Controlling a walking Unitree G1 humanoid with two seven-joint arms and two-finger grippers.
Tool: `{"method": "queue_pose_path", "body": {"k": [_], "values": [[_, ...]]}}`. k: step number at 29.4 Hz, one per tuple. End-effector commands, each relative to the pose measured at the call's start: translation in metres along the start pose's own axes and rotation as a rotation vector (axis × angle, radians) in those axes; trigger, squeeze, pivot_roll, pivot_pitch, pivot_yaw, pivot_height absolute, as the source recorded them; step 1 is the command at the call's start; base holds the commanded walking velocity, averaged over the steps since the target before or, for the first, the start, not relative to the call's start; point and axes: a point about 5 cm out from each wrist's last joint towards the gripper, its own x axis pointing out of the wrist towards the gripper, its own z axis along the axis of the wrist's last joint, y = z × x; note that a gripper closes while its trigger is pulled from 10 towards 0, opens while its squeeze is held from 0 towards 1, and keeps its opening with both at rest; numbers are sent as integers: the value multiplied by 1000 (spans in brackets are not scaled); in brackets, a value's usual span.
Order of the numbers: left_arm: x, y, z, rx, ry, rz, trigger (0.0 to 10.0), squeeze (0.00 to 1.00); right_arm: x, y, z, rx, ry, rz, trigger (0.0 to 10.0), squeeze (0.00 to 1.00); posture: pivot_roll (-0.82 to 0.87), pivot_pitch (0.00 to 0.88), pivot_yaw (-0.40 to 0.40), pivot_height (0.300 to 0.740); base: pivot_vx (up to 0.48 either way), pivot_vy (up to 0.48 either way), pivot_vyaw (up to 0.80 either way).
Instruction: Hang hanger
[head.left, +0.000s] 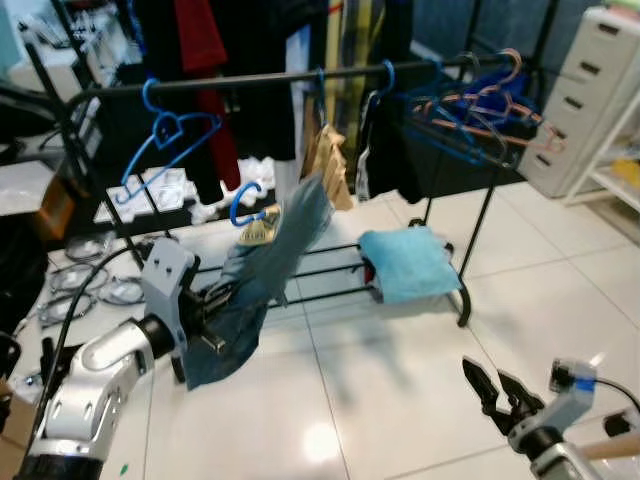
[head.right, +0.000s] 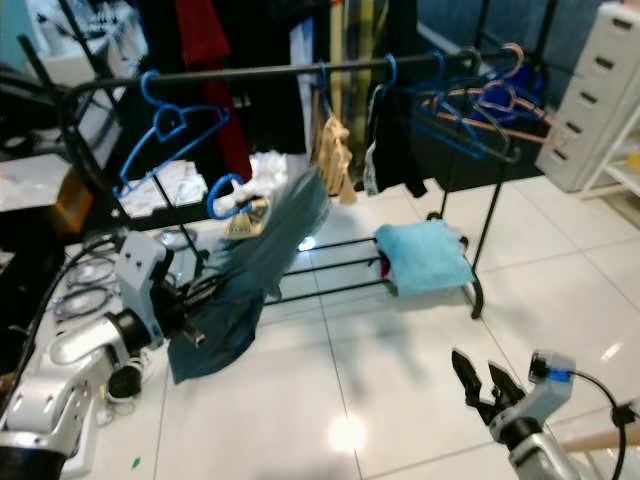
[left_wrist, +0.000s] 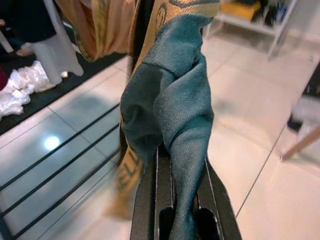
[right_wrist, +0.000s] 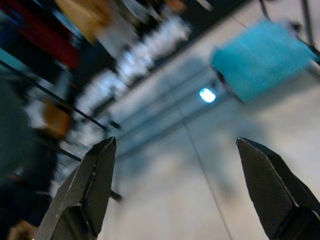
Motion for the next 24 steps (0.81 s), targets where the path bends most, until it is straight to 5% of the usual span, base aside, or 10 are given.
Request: {"method": "queue_pose_path", "body": {"k": [1, 3, 5, 7, 10, 11, 15, 17, 20, 24], "values": [[-2, 1, 1, 40, 30, -44, 10000, 0, 4, 14, 33, 4, -80, 155, 10000, 0, -95, 76, 47, 740, 0, 0, 0], [-1, 1, 3, 90, 57, -84, 10000, 0, 1, 36, 67, -57, -102, 361, 10000, 0, -95, 73, 46, 740, 0, 0, 0], [-1, 1, 3, 90, 57, -84, 10000, 0, 1, 36, 67, -57, -102, 361, 10000, 0, -95, 73, 46, 740, 0, 0, 0], [0, -1, 5, 134, 81, -142, 10000, 0, -12, 60, 97, -186, -55, 590, 10000, 0, -90, 71, 44, 740, 0, 0, 0], [0, -2, 6, 150, 92, -168, 10000, 0, -16, 68, 106, -232, -28, 659, 10000, 0, -90, 71, 44, 740, 0, 0, 0], [-2, -11, 3, 213, 149, -281, 10000, 0, -20, 78, 127, -424, 87, 730, 10000, 0, -85, 82, 50, 740, 0, 0, 0], [-4, -22, 3, 242, 177, -387, 10000, 0, -21, 81, 138, -570, 201, 749, 10000, 0, -82, 82, 48, 740, 0, 0, 0], [-4, -22, 3, 242, 177, -387, 10000, 0, -21, 81, 138, -570, 201, 749, 10000, 0, -82, 82, 48, 740, 0, 0, 0], [-11, -41, 9, 254, 202, -608, 10000, 0, -19, 101, 160, -738, 335, 851, 10000, 0, -73, 89, 53, 740, 0, 0, 0], [-12, -48, 12, 257, 208, -694, 10000, 0, -18, 115, 167, -775, 378, 923, 10000, 0, -75, 88, 54, 740, 0, 0, 0]]}}
